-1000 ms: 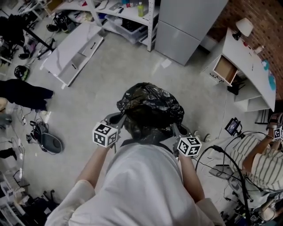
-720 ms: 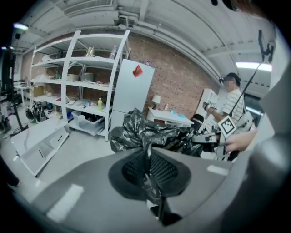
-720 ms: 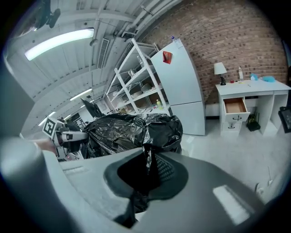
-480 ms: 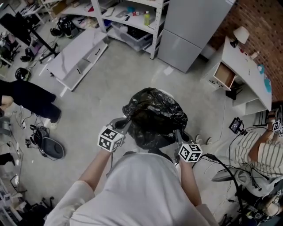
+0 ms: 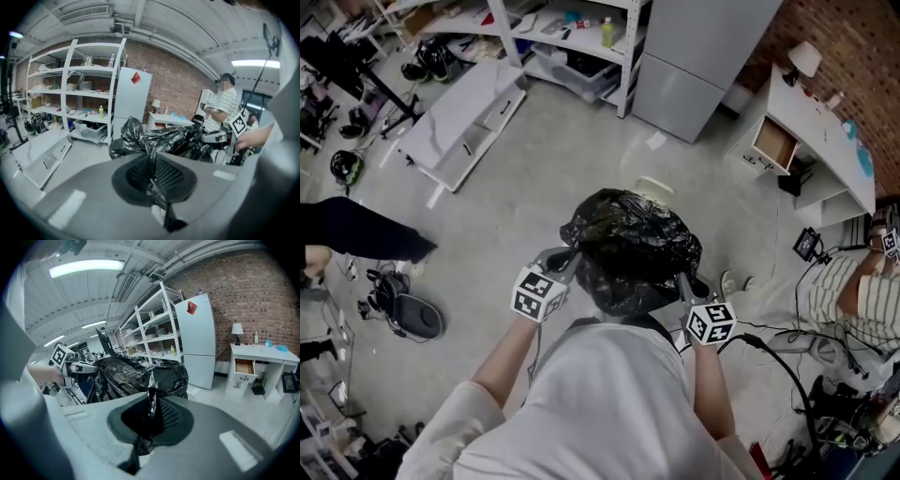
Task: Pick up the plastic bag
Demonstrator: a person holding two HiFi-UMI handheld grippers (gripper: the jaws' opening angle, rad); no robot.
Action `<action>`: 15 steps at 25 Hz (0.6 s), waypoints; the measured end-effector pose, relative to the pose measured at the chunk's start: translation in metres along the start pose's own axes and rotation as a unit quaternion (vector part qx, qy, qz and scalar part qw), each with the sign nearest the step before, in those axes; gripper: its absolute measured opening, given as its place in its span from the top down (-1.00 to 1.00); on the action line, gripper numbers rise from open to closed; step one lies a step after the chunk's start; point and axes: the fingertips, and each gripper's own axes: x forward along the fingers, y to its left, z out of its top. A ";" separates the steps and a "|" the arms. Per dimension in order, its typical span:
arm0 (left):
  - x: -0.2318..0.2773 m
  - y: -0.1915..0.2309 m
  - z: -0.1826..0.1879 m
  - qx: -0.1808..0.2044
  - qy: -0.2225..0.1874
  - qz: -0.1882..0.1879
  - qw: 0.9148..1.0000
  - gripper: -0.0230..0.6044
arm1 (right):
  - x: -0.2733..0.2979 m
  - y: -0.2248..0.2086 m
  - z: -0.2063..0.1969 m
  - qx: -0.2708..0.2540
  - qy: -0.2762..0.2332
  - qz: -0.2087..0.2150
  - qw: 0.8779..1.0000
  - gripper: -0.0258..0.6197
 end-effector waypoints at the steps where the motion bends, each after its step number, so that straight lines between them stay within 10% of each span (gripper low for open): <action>1: -0.001 -0.003 0.000 -0.001 0.000 0.001 1.000 0.91 | -0.003 -0.001 -0.002 0.003 0.000 -0.002 1.000 0.92; 15: 0.017 -0.051 0.009 0.012 0.001 0.017 1.000 0.91 | -0.037 -0.025 -0.007 0.028 -0.024 0.006 0.999 0.92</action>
